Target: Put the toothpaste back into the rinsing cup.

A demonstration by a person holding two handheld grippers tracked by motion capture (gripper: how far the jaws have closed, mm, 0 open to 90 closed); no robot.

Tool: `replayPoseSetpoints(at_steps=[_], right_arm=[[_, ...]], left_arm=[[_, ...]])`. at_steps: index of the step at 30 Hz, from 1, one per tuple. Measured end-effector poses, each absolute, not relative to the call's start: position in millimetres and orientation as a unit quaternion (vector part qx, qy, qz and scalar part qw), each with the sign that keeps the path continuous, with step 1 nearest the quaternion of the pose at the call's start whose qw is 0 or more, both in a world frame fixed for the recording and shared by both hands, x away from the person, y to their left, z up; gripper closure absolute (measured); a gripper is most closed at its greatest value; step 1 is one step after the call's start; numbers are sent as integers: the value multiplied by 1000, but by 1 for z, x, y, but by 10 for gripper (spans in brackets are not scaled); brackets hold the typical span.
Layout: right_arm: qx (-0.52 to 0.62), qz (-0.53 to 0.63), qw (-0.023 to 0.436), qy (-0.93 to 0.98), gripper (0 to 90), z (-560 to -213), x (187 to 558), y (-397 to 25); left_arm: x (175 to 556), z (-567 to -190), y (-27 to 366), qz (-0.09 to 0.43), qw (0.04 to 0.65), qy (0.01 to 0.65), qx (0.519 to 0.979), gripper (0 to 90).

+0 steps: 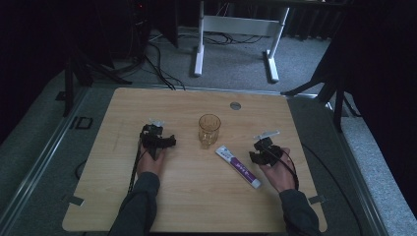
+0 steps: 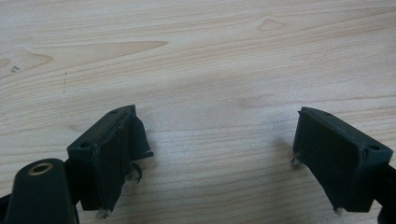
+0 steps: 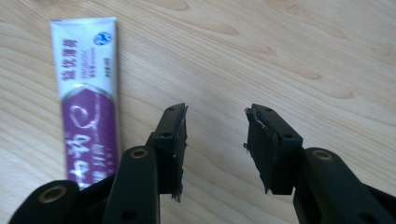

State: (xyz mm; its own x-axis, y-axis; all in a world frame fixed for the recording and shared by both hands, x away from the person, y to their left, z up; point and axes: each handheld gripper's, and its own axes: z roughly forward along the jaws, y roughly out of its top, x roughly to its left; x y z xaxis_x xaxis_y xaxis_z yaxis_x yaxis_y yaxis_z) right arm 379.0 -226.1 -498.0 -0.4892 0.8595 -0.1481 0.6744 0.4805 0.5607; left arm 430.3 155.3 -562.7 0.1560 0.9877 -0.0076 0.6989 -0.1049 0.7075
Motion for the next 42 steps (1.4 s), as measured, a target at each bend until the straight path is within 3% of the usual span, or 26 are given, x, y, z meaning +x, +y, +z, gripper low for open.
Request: replayPoseSetpoints(at_steps=[42], right_arm=[[441,184,122,870,622,-493,373,-187]], left_arm=[[430,-563,155,247,293,602,700,144]])
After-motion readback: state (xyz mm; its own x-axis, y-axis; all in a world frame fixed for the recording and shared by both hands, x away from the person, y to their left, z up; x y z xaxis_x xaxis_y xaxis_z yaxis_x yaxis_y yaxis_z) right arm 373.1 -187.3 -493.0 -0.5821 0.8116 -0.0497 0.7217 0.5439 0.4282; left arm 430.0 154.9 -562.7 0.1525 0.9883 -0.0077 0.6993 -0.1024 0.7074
